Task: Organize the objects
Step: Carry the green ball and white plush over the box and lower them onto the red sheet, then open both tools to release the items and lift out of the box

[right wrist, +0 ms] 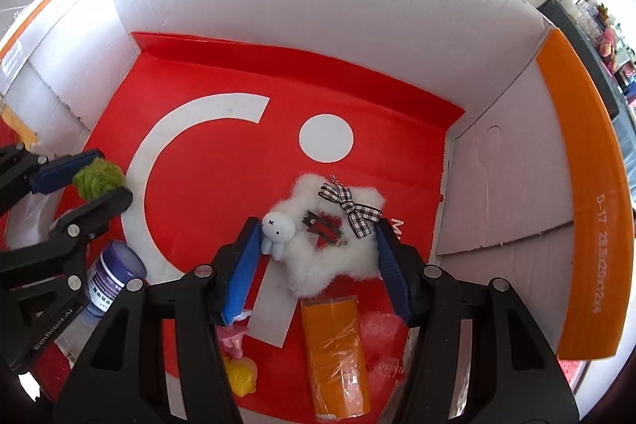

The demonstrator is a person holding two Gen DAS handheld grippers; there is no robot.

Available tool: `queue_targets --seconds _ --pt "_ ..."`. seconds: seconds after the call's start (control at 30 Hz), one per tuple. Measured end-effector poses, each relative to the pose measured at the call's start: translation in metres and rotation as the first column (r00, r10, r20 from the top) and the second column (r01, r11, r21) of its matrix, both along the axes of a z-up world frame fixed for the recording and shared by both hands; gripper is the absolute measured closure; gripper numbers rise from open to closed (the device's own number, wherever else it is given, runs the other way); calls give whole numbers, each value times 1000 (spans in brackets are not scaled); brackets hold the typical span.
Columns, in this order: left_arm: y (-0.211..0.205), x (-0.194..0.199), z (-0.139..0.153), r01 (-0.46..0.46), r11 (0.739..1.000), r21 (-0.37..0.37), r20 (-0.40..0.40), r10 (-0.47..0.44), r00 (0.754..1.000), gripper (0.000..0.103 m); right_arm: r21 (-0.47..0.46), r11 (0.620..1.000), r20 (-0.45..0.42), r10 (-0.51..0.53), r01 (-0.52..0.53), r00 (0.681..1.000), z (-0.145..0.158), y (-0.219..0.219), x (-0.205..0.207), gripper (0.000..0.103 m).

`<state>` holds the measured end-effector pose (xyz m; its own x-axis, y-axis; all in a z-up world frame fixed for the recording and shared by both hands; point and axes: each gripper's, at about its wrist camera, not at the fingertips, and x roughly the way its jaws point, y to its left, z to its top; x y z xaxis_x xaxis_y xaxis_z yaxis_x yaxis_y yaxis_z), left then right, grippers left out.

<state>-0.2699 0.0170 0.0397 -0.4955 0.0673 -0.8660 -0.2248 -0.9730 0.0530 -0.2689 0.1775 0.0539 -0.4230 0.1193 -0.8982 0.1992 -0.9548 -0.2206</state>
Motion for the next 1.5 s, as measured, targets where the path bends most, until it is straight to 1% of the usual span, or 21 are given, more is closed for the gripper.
queue_targets --seconds 0.37,0.4,0.5,0.63,0.83,0.9,1.03,1.3,1.5 --pt "0 6 1 0 1000 -2 -7 -1 1000 69 -30 999 5 -14 14 1000 0 5 6 46" --pt "0 7 1 0 1000 -1 -7 0 1000 69 -29 999 6 -13 13 1000 6 3 3 46" --pt "-1 4 1 1 1000 0 -7 -1 1000 69 -27 1000 4 -11 11 1000 7 3 6 45" --pt "-2 4 1 3 1000 -1 -7 -3 1000 68 -27 1000 4 -13 13 1000 3 0 9 45" --pt "-2 1 1 3 1000 1 -10 -3 1000 62 -27 1000 5 -12 12 1000 4 0 14 45" --pt "0 0 0 -8 1000 4 -14 8 1000 57 -30 1000 5 -10 10 1000 4 0 11 45" --pt "-3 0 3 -19 1000 17 -17 19 1000 57 -39 999 -2 -12 12 1000 5 -1 17 44" --pt "-7 7 16 -16 999 40 -44 18 999 57 -57 998 -31 -3 2 1000 17 -5 32 42" --pt "-7 18 34 -18 998 67 -75 23 997 56 -70 998 -56 2 -6 998 27 -8 50 42"
